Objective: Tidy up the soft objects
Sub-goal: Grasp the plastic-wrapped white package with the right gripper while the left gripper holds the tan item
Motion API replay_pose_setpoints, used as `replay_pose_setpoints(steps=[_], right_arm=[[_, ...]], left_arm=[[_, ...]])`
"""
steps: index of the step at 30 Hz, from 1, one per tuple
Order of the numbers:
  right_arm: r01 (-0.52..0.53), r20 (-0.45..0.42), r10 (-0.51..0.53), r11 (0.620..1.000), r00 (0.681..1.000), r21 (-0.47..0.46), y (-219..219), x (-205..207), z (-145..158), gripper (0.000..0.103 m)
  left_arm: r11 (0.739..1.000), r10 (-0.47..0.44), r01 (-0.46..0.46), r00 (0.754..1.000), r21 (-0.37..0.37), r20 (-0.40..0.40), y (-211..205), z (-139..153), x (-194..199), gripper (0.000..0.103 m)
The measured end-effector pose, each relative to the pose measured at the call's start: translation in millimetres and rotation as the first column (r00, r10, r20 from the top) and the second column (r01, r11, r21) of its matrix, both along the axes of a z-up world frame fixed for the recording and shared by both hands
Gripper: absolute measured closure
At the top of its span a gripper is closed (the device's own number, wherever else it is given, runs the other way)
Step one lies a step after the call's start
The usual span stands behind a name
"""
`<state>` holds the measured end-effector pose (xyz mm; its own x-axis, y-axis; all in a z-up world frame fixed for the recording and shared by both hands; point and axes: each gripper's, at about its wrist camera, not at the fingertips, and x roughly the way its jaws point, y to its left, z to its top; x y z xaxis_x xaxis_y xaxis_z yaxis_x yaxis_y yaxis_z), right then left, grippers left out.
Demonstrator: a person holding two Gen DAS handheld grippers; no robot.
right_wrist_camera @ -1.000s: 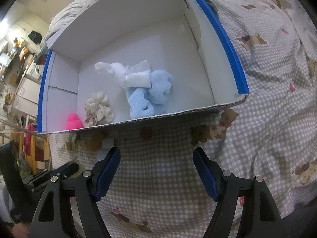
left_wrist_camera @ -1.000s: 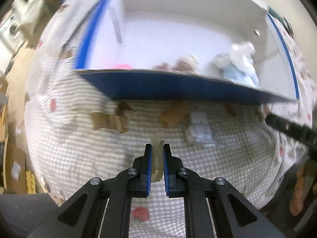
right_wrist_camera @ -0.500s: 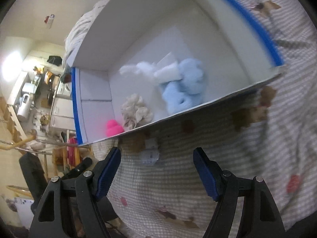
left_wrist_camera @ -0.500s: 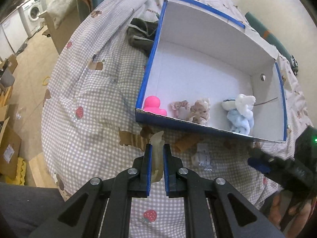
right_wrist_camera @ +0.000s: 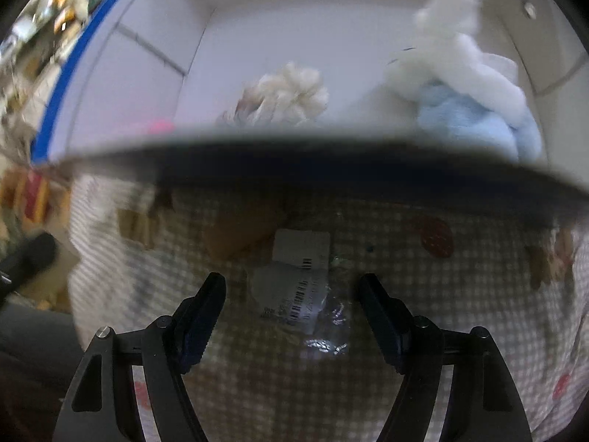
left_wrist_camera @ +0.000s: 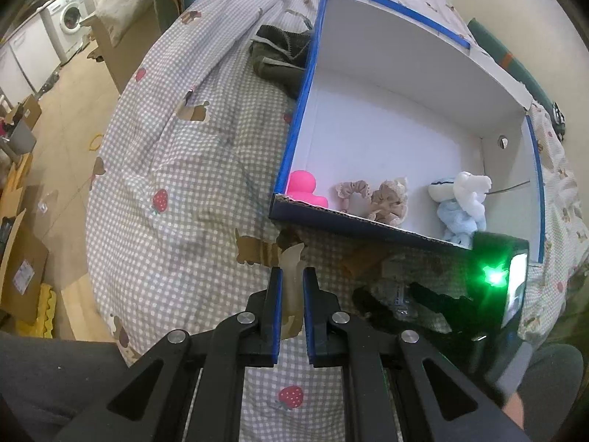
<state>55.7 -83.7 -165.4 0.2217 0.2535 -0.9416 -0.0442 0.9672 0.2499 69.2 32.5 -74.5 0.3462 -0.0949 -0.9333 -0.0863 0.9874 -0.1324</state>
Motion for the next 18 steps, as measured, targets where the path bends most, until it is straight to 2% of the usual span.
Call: replay_pose_setpoints(steps=[1, 2, 3, 4, 6, 10, 18], right_arm=[[-0.015, 0.003, 0.015, 0.999, 1.0, -0.029, 5, 0, -2, 0.026], [-0.031, 0.005, 0.031, 0.998, 0.999, -0.056, 8, -1, -5, 0.039], [-0.048, 0.009, 0.049, 0.996, 0.999, -0.079, 12, -2, -7, 0.047], [-0.064, 0.019, 0.066, 0.993, 0.998, -0.101, 14, -3, -8, 0.049], [-0.097, 0.046, 0.105, 0.983, 0.993, -0.153, 18, -7, -7, 0.062], [-0.115, 0.084, 0.127, 0.985, 0.988, -0.132, 9, -17, 1, 0.064], [-0.138, 0.063, 0.145, 0.985, 0.987, -0.102, -15, -48, 22, 0.064]], left_arm=[[1.0, -0.001, 0.001, 1.0, 0.0, -0.001, -1, 0, 0, 0.093], [1.0, -0.003, 0.003, 1.0, 0.001, -0.003, -2, -1, 0, 0.093], [1.0, -0.004, 0.004, 1.0, 0.003, -0.003, -2, -1, 0, 0.093], [1.0, -0.006, 0.006, 1.0, 0.007, -0.004, -3, -2, 0, 0.093], [1.0, -0.006, 0.007, 1.0, 0.012, -0.006, -4, -4, 0, 0.093], [1.0, -0.004, 0.004, 1.0, 0.029, -0.012, -5, -7, 1, 0.093], [0.998, -0.002, 0.002, 1.0, 0.062, -0.008, -5, -10, 0, 0.093]])
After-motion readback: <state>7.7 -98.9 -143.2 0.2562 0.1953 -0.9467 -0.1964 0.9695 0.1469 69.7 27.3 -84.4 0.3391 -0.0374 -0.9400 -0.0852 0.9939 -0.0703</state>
